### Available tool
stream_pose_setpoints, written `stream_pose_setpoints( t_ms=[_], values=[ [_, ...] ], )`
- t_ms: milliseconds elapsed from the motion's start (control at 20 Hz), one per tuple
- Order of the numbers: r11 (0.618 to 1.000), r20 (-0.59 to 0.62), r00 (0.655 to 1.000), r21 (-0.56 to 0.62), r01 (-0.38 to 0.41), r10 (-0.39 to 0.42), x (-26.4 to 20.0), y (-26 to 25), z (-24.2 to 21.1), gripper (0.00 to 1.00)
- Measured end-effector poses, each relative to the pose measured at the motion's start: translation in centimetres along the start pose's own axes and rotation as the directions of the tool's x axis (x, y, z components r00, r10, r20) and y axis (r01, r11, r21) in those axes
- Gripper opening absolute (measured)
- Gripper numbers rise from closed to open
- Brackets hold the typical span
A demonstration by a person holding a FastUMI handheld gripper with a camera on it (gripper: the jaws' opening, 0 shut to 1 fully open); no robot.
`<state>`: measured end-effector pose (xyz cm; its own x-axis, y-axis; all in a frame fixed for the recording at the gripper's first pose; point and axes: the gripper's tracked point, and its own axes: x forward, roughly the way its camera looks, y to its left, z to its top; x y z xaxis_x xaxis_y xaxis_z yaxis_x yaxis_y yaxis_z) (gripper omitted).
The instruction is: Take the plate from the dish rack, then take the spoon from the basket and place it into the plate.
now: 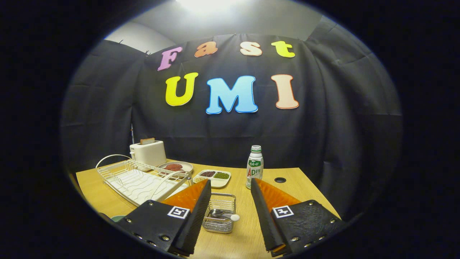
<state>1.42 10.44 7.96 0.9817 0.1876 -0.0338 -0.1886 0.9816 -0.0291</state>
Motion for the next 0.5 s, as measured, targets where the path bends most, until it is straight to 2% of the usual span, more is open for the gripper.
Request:
stream_pose_setpoints(
  t_ms=[200, 250, 350, 450, 500],
  values=[
    [0.998, -0.05, 0.999, 0.064, 0.02, -0.017, 1.9, -0.4, -2.9, 0.67],
    [0.997, -0.062, 0.998, 0.076, 0.007, -0.003, 2.4, -0.1, -3.3, 0.53],
    [0.996, -0.08, 0.997, 0.085, 0.007, 0.0, 2.7, -0.3, -4.2, 0.43],
    [0.995, -0.108, 0.994, 0.101, -0.014, 0.025, 3.3, 0.2, -5.1, 0.43],
    [0.993, -0.082, 0.997, 0.117, 0.008, 0.002, 2.2, 0.0, -4.5, 0.43]
  ],
)
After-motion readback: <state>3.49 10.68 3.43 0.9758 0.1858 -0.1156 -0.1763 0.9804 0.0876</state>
